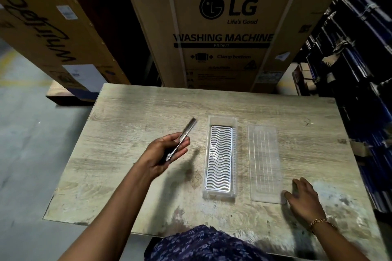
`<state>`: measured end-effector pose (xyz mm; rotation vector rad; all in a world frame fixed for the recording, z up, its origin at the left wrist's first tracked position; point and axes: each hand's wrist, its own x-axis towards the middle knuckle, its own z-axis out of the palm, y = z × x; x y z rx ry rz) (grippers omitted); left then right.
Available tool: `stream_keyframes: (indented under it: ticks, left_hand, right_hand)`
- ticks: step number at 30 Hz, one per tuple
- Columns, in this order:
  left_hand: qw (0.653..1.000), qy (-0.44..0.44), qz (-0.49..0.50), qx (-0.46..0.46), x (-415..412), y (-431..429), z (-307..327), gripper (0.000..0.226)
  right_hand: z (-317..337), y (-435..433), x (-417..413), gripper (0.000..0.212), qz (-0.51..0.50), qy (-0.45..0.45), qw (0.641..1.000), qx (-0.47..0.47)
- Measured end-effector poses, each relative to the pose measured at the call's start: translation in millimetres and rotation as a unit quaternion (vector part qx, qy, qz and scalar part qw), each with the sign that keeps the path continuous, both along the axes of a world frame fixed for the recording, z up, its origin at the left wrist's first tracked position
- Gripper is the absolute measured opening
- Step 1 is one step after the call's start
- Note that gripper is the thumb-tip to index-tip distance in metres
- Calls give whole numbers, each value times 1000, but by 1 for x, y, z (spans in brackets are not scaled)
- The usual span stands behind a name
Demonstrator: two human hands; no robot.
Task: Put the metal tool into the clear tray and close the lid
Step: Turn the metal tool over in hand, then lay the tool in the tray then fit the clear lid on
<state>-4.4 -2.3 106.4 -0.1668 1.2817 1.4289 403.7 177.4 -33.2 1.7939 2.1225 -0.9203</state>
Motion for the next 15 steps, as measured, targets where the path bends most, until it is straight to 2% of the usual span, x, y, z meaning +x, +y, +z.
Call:
stream_keyframes:
  ticks: [3, 6, 7, 9, 11, 15]
  left_hand:
    - [992, -66, 91, 62, 18, -1, -6, 31]
    - [990, -61, 107, 63, 32, 2, -12, 38]
    - [994, -35, 99, 44, 36, 3, -15, 39]
    - [996, 73, 47, -29, 45, 7, -19, 38]
    - [978, 184, -29, -96, 55, 14, -26, 38]
    - [943, 264, -134, -150, 79, 38, -45, 35]
  right_hand:
    - [2, -1, 1, 65, 2, 2, 1000, -2]
    - [3, 0, 1, 65, 3, 0, 1000, -5]
    - [3, 0, 1, 66, 2, 0, 1000, -5]
    - [6, 0, -1, 66, 1, 0, 1000, -7]
    - [8, -2, -2, 66, 3, -6, 1000, -8]
    - [14, -1, -3, 66, 6, -6, 1000, -20]
